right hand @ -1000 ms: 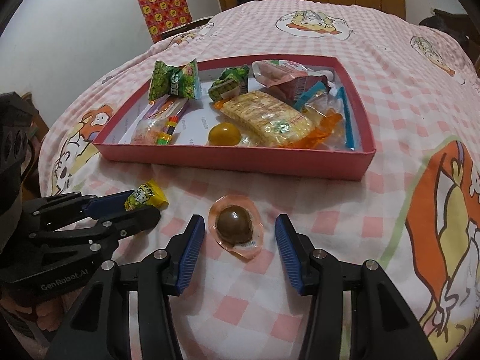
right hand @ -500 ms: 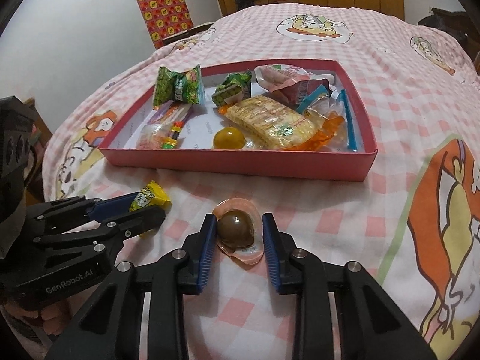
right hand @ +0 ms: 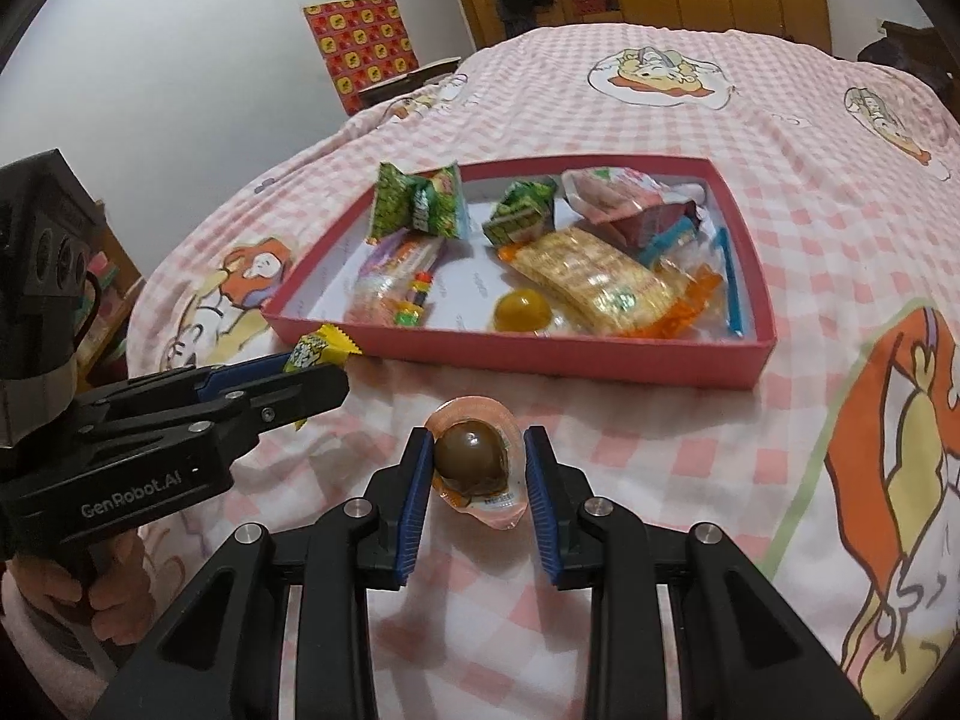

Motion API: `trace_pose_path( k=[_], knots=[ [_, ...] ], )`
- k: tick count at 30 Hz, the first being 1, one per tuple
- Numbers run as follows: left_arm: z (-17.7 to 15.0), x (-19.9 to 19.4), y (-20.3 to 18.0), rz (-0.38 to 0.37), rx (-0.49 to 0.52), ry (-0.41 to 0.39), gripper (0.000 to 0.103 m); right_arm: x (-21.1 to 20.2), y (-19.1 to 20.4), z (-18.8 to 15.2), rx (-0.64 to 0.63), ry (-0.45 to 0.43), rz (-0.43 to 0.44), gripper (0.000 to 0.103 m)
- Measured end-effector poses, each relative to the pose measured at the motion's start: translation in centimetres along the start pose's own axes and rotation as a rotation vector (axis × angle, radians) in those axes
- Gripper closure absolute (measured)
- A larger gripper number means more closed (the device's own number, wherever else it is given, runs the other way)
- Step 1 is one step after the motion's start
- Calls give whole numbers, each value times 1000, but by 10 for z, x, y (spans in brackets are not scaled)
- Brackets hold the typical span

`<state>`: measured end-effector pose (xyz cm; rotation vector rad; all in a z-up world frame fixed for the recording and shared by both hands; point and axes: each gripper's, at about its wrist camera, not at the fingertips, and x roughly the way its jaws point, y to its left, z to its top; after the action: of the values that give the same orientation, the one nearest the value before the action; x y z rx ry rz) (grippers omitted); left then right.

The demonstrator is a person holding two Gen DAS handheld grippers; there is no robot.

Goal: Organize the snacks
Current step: 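Grasp the yellow-green candy packet with left tool while right tool grasps the brown round candy, then carry the yellow packet into the box with left tool while right tool carries the brown candy there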

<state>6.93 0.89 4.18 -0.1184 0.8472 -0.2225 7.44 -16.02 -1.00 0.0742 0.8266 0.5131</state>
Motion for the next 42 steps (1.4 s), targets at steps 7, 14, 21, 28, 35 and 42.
trace_pose_path(
  k=[7,14,21,28,35,42],
  knots=[
    [18,2,1,19,5,-30,74,-2,7,22,-44,-21,-14,72],
    [39,14,-5,23,26,-58,74,3,3,44,-46,-44,-37,72],
    [52,40,-3,35,26,-49,74,14,-4,60,-27,-66,-54,71],
    [54,58,6,48,-6,-36,74,28,-9,66,-17,-63,-59,71],
    [57,65,15,69,-22,-30,74,44,-10,72,-22,-51,-62,71],
    [57,66,15,88,-13,-39,74,54,-11,74,-21,-44,-78,71]
  ],
)
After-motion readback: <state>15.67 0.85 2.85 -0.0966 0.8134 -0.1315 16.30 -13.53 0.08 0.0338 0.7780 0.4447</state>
